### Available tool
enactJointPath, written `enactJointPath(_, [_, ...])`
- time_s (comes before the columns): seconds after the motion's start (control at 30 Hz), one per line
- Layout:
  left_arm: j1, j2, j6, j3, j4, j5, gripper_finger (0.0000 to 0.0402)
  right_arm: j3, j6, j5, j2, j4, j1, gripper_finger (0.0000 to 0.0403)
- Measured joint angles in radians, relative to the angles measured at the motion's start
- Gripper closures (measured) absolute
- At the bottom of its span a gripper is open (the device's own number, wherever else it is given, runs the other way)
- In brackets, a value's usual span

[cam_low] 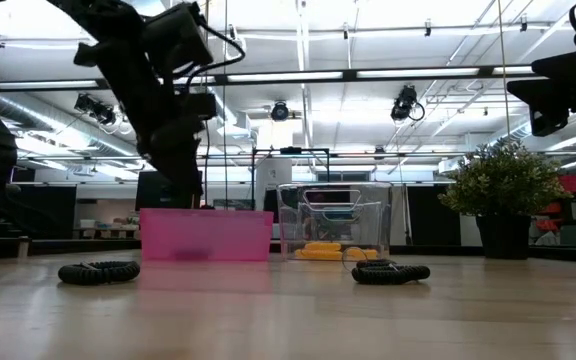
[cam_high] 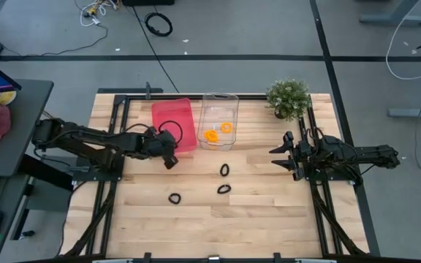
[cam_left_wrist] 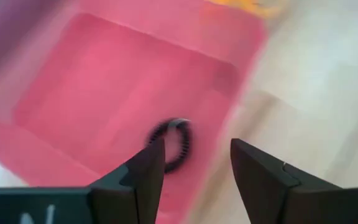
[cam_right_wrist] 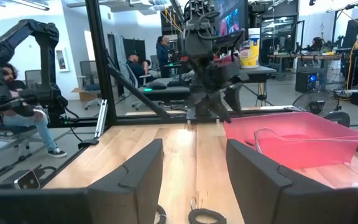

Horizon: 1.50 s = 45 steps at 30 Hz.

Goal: Sort spring keychains
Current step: Put the black spring keychain into the red bin

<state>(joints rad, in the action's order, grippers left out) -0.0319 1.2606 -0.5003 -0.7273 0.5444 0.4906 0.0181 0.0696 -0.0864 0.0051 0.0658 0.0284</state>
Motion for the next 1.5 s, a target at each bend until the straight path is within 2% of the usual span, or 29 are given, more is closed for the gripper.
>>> enactJointPath(0.4, [-0.154, 0.002, -0.017, -0.058, 0.02, -0.306, 0.0222, 0.0, 0.0, 0.0, 0.0, 0.0, 0.0, 0.0223])
enactJointPath(0.77, [-0.316, 0.025, -0.033, -0.058, -0.014, -0.324, 0.0223, 0.0, 0.0, 0.0, 0.0, 0.0, 0.0, 0.0223])
enactJointPath(1.0, [-0.4, 0.126, -0.012, -0.059, -0.115, -0.355, 0.0223, 0.0, 0.0, 0.0, 0.0, -0.005, 0.0, 0.0223])
enactJointPath(1.1, [-0.405, 0.173, -0.018, -0.059, -0.128, -0.405, 0.0223, 0.0, 0.0, 0.0, 0.0, -0.003, 0.0, 0.0223])
enactJointPath(1.5, [-0.346, 0.347, -0.039, -0.058, -0.163, -0.459, 0.0223, 0.0, 0.0, 0.0, 0.0, -0.001, 0.0, 0.0223])
